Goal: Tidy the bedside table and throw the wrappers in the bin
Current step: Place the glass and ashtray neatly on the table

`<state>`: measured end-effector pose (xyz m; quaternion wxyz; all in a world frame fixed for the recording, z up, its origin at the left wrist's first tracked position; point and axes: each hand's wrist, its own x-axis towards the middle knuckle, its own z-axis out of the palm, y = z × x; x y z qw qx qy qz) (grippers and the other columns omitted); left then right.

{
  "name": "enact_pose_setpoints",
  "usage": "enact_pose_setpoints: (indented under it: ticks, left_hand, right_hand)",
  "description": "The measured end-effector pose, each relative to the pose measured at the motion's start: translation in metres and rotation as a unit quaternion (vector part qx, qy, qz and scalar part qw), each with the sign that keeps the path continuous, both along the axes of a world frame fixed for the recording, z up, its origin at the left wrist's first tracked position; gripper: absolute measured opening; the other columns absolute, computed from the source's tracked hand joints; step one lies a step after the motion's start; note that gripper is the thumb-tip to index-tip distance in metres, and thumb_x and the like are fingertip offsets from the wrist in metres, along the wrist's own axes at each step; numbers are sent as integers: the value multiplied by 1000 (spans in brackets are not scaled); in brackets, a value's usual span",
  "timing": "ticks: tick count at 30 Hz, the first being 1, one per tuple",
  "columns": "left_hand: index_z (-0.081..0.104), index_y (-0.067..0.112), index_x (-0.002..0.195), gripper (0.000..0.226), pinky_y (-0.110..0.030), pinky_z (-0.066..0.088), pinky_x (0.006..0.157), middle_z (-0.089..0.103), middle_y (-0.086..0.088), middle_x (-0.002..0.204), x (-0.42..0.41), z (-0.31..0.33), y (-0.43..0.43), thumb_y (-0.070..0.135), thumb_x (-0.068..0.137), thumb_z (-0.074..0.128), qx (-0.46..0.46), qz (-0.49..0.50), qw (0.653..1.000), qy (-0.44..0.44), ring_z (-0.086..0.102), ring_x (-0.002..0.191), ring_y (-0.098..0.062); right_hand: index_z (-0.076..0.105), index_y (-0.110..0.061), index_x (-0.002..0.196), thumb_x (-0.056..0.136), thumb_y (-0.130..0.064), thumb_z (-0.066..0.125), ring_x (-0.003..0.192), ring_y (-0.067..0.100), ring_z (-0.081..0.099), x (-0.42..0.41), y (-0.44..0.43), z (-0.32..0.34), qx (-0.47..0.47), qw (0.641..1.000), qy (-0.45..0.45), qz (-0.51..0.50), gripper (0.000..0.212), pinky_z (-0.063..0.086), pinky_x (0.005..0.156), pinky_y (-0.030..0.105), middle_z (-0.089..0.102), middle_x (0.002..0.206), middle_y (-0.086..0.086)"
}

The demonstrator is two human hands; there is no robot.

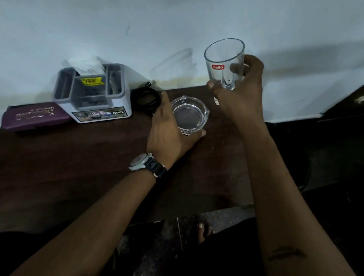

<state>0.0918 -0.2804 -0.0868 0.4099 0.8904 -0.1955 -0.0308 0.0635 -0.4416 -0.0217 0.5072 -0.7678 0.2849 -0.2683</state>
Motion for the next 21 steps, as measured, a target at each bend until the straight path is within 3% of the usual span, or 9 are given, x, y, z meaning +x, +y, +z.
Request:
enact_pose_setpoints:
  ticks: [3, 7, 9, 12, 16, 18, 21]
  left_hand:
    - [4, 9, 165, 148, -27, 28, 122, 26, -11, 170, -10, -2, 8, 54, 59, 97, -30, 0, 1000, 4, 31, 154, -23]
    - [12, 12, 164, 133, -23, 37, 116, 47, -5, 159, -15, -1, 14, 41, 65, 97, -57, 30, 998, 10, 47, 144, -19]
    - [16, 13, 163, 127, -27, 45, 110, 55, -2, 151, -11, 2, 11, 38, 66, 95, -53, 48, 997, 3, 55, 138, -20]
    - [16, 18, 162, 127, -39, 56, 101, 60, 0, 147, -2, 6, 1, 45, 64, 92, -34, 65, 997, -3, 59, 133, -23]
    - [16, 20, 161, 127, -42, 59, 92, 61, 1, 147, 4, 8, -13, 50, 64, 92, -1, 101, 995, -13, 60, 134, -25]
    - [17, 21, 161, 126, -41, 57, 88, 60, 1, 148, 6, 10, -20, 51, 64, 92, 14, 122, 992, -17, 61, 132, -26]
    - [18, 20, 162, 126, -38, 55, 87, 61, 0, 147, 10, 13, -30, 51, 66, 92, 27, 139, 990, -20, 63, 130, -26]
  right_hand:
    - [49, -8, 135, 67, -29, 92, 111, 15, 67, 0, 0, 7, 112, 993, -24, -16, 83, 59, 90, 28, 65, 122, -4]
    - [58, -5, 130, 57, -33, 97, 102, 35, 76, -3, 3, 21, 323, 940, -109, -14, 88, 63, 77, 47, 74, 118, 14]
    - [55, -9, 134, 66, -28, 95, 101, 33, 76, -7, 6, 27, 339, 934, -114, 0, 81, 63, 70, 47, 74, 121, 13]
    - [50, -16, 136, 70, -22, 93, 110, 35, 73, -13, 8, 28, 346, 928, -139, 24, 79, 61, 79, 60, 72, 125, 12]
    - [48, -15, 139, 62, -20, 97, 126, 45, 61, -17, 10, 31, 373, 909, -176, 60, 90, 50, 87, 76, 63, 137, 21]
    - [49, -15, 140, 67, -24, 94, 122, 43, 63, -18, 9, 32, 378, 906, -178, 70, 86, 51, 88, 74, 66, 131, 18]
    - [50, -13, 142, 88, -26, 79, 102, 31, 71, -20, 9, 32, 383, 905, -166, 81, 63, 56, 87, 65, 65, 119, 7]
